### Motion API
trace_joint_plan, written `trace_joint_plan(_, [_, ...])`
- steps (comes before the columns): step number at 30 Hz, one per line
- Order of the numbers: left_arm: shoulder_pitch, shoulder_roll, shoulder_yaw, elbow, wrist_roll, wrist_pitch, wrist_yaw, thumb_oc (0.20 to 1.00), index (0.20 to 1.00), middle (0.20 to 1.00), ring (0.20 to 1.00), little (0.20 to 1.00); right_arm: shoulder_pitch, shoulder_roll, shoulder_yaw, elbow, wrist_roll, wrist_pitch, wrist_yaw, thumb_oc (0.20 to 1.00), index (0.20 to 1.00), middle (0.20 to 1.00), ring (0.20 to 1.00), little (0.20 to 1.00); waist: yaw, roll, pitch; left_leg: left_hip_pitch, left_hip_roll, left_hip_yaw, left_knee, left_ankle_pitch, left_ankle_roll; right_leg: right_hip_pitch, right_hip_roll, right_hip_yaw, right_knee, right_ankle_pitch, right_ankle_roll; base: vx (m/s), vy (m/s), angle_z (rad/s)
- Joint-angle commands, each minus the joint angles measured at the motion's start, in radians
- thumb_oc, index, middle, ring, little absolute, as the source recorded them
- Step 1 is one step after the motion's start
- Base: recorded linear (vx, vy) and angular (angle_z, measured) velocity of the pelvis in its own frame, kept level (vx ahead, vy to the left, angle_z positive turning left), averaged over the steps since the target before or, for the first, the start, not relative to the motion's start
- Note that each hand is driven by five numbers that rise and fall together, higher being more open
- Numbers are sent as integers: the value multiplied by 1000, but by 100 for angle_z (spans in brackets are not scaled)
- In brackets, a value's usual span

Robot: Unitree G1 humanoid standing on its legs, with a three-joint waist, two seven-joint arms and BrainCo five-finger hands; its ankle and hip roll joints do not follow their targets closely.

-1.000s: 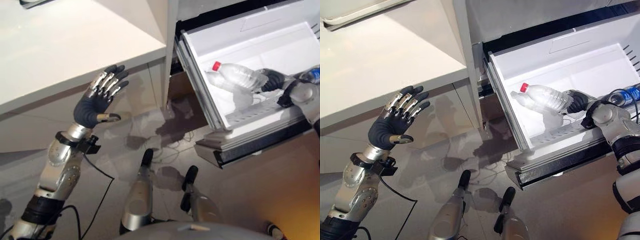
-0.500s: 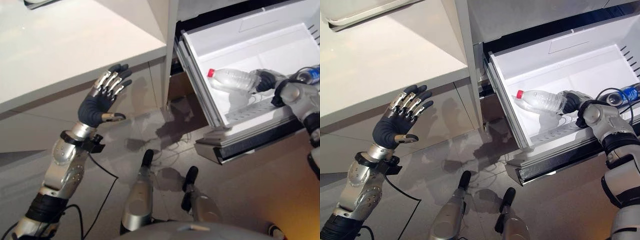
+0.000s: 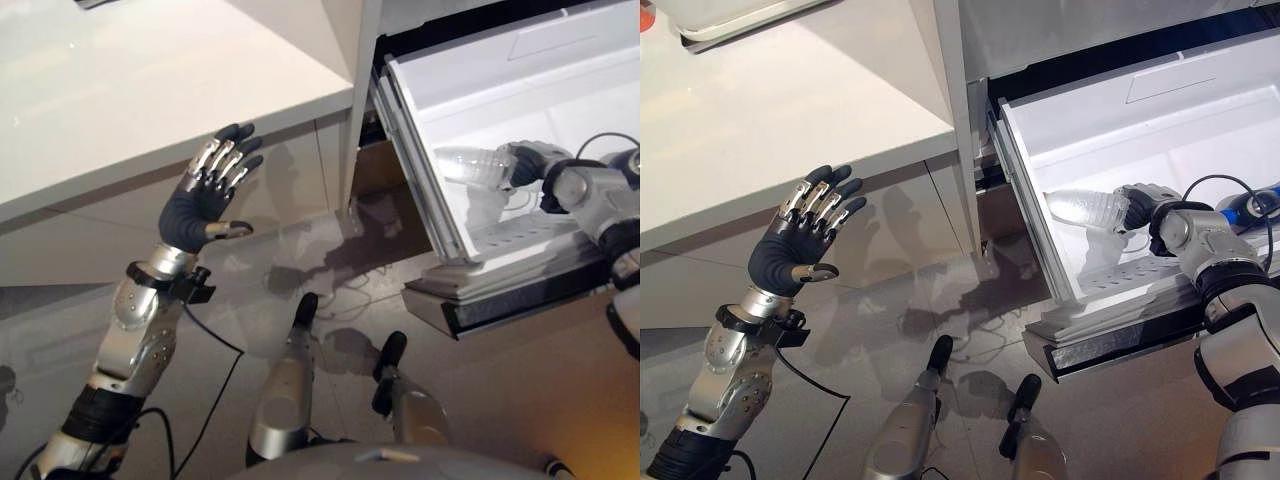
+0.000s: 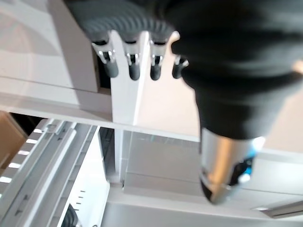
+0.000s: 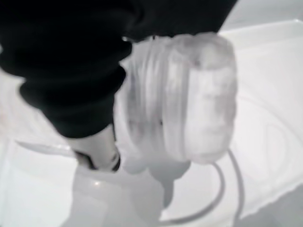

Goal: Take the drinks into the refrigerator

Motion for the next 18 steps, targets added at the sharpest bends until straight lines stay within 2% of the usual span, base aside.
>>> trace_joint_plan(1, [-13,-25,28,-91,14,-76,5,1000,1000,1000,1000,1000,-26,46,57,-5,24,-12,-56,1000,1000,1000,1000,1000,-25,19,30,63,-62,35,-53,-36,93,-95,43,16,118,-63,-52,0,0,0])
trace_joint_plan(12, [-14,-22,33,-95,11,-72,-4,1000,1000,1000,1000,1000,-51,51,69,-10,18,-13,-54,1000,1000,1000,1000,1000,-29,14,27,75,-62,38,-51,-40,94,-81,42,17,112,-63,-51,0,0,0])
trace_joint_plan(13, [-9,-19,38,-79,11,-65,-8,1000,1000,1000,1000,1000,-62,16,75,-60,23,-16,-46,1000,1000,1000,1000,1000,-33,7,22,86,-61,38,-46,-47,92,-69,40,14,118,-71,-52,0,0,0])
trace_joint_plan(16, [-7,-18,44,-74,16,-63,-8,1000,1000,1000,1000,1000,-67,-10,72,-109,28,-17,-44,1000,1000,1000,1000,1000,-36,2,18,84,-62,37,-42,-46,92,-67,39,13,115,-66,-51,0,0,0])
trace_joint_plan(18, [4,-17,74,-59,27,-60,-3,1000,1000,1000,1000,1000,-61,-143,22,-315,88,-27,-40,1000,1000,1000,1000,1000,-55,-19,9,92,-63,45,-28,-59,91,-53,38,18,112,-67,-50,0,35,4])
